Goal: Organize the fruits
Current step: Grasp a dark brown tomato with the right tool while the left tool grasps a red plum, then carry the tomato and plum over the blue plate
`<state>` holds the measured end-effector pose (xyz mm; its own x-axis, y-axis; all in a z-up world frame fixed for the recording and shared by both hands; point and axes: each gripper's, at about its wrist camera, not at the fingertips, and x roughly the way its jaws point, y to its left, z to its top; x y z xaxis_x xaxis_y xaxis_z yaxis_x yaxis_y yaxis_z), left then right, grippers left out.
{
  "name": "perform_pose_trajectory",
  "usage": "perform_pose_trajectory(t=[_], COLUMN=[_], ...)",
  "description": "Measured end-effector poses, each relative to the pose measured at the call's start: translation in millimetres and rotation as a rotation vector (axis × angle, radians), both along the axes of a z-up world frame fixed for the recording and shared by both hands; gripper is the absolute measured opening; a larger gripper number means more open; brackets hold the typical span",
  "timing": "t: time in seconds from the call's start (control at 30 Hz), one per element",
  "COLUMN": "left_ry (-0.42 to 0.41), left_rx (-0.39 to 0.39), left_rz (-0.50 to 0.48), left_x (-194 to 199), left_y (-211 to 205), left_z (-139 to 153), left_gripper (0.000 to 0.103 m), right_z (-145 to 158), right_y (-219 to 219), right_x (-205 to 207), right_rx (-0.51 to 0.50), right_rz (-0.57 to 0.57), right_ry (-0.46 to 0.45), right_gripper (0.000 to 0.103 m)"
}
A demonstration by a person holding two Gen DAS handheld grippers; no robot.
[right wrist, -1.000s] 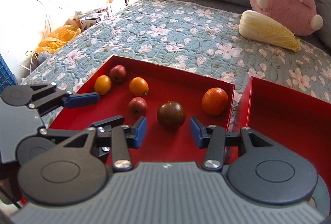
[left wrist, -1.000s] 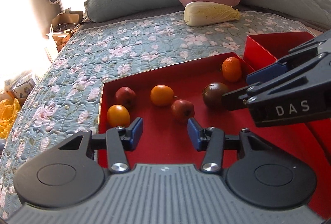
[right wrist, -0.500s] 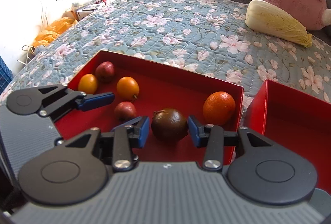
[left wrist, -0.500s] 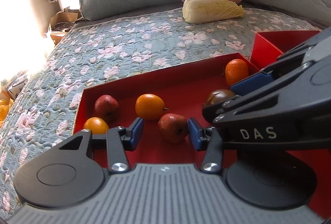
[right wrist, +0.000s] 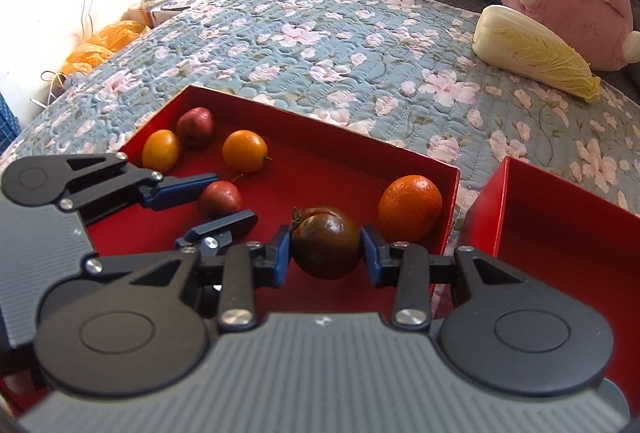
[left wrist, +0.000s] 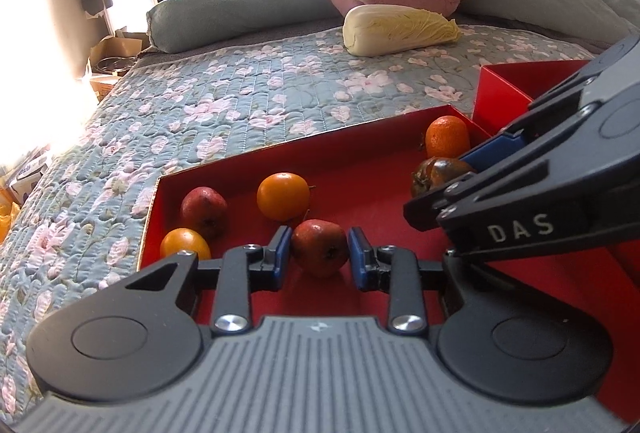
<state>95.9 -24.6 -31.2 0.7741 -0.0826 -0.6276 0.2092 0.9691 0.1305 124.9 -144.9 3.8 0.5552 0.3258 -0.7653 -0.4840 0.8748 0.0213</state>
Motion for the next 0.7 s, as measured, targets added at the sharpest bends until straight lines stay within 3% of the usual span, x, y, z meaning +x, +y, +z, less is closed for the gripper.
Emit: perform_pose_trajectory(t=[0.4, 0.7], left_ry=[-0.051, -0.123], left_rx=[0.064, 0.121], left_rz=[-0.043, -0.120], left_x=[-34, -75], left_y=[-24, -62], left_z=[32, 76], left_gripper=[0.036, 0.036], right_z=[32, 55], right_y=[-28, -92], right_x=[-51, -106], right_rx=[0.051, 0.076], right_rz=[-0.033, -0.214], right_ry=[-0.019, -0.083], right_gripper=[0.040, 0.040])
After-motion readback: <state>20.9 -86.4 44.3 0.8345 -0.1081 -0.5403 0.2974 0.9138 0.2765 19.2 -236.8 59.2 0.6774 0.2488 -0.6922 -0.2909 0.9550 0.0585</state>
